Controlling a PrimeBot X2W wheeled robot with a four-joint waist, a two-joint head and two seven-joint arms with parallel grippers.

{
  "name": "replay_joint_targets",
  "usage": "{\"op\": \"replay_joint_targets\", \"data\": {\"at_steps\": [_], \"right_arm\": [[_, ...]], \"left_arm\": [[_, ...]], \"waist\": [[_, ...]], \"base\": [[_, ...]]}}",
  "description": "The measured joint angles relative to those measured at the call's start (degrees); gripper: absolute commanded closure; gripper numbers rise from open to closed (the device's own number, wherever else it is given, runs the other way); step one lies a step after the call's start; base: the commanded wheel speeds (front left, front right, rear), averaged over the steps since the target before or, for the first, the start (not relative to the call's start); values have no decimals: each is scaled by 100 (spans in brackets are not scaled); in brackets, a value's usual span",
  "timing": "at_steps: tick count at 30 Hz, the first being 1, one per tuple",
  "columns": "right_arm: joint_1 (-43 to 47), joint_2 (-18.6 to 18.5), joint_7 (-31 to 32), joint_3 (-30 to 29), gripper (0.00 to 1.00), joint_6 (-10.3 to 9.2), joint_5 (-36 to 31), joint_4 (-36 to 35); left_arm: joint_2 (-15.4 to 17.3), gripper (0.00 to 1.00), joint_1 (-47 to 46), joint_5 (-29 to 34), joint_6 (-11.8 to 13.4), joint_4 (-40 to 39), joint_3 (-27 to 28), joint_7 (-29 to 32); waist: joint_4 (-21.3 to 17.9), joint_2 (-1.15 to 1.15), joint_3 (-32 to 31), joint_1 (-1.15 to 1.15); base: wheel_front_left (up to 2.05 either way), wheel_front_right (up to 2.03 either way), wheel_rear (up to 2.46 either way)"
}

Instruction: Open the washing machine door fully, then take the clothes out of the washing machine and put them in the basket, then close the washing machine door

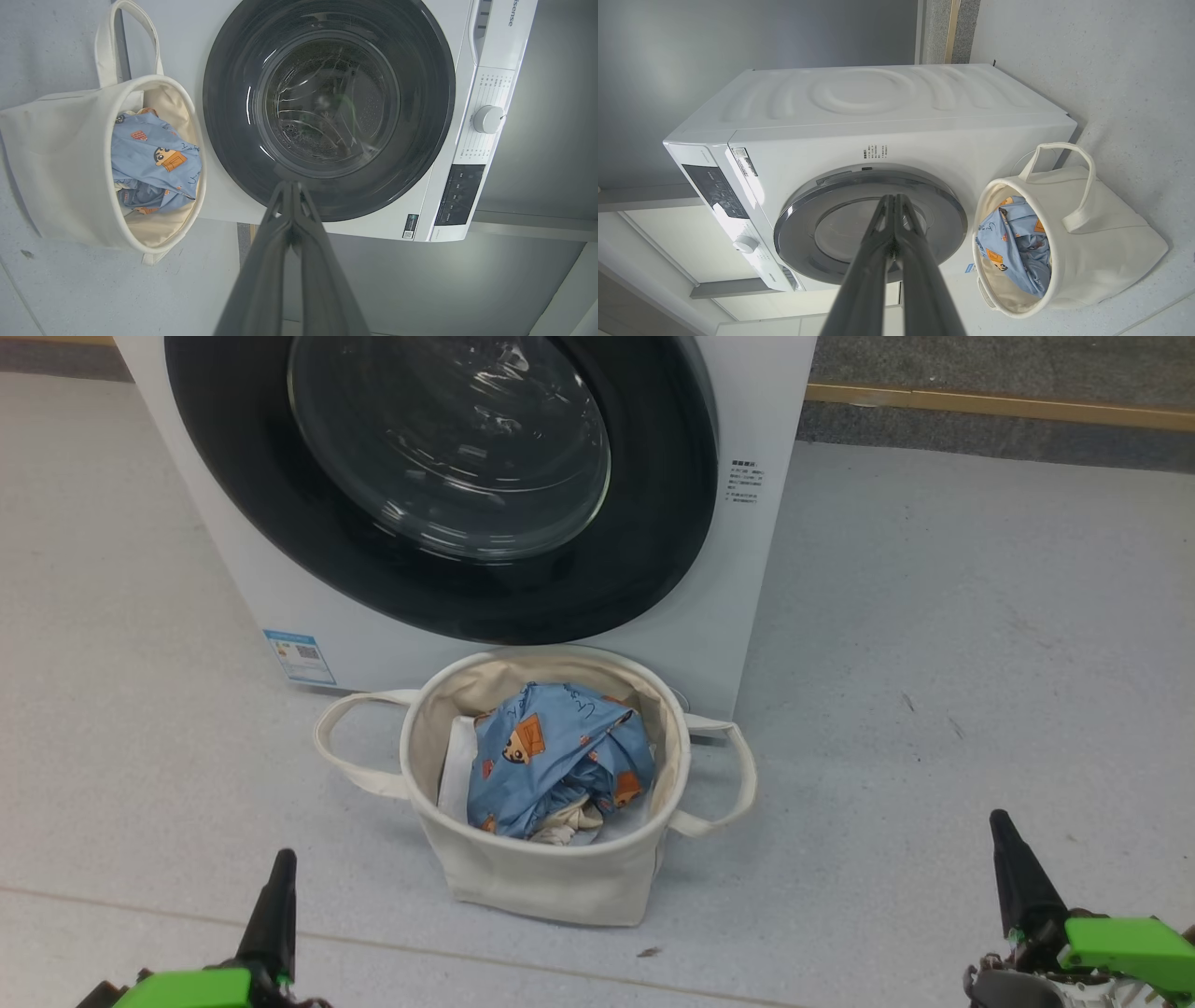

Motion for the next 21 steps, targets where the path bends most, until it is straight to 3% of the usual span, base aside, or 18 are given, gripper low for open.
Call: {"op": "replay_joint_targets", "data": {"at_steps": [21], "right_arm": [[-1,3,16,-23,100,0,-3,0]], "left_arm": [[-1,100,0,1,0,0,8,4]], "waist": [[0,0,0,0]], "base": [[0,0,0]]}}
